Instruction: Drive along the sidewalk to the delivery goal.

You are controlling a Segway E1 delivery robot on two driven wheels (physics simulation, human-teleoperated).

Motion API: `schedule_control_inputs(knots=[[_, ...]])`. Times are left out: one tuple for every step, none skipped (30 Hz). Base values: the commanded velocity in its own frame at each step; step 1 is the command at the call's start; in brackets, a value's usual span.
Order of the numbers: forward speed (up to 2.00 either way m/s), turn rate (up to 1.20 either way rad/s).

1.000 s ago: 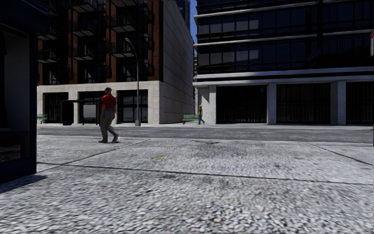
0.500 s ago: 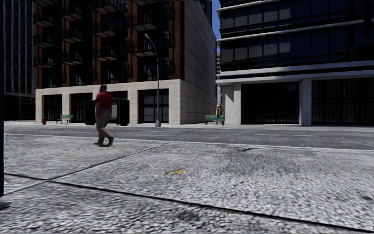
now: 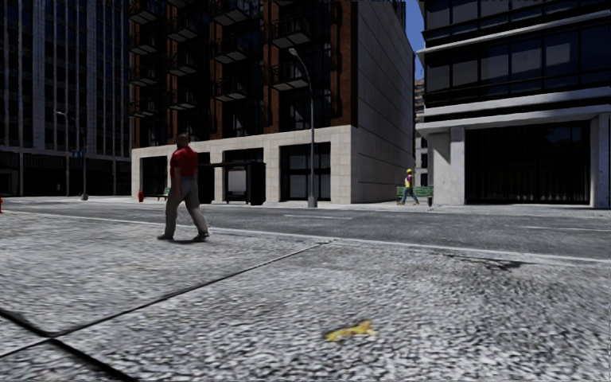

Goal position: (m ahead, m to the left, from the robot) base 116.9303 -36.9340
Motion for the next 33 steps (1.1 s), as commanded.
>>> schedule_control_inputs(knots=[[1.77, 0.61], [1.77, 0.62], [1.77, 0.62], [1.77, 0.62], [1.77, 0.62], [1.77, 0.62], [1.77, 0.62], [1.76, 0.62], [1.76, 0.62], [1.76, 0.62], [1.69, 0.62], [1.62, 0.62], [1.62, 0.62], [1.58, 0.62], [1.56, 0.62], [1.56, 0.62], [1.56, 0.62], [1.56, 0.62], [1.56, 0.62], [1.56, 0.62], [1.56, 0.62], [1.56, 0.62], [1.56, 0.62], [1.56, 0.62], [1.56, 0.62], [1.56, 0.62], [1.56, 0.62], [1.56, 0.62], [1.56, 0.62], [1.56, 0.62], [1.56, 0.62], [1.56, 0.62], [1.56, 0.62]])
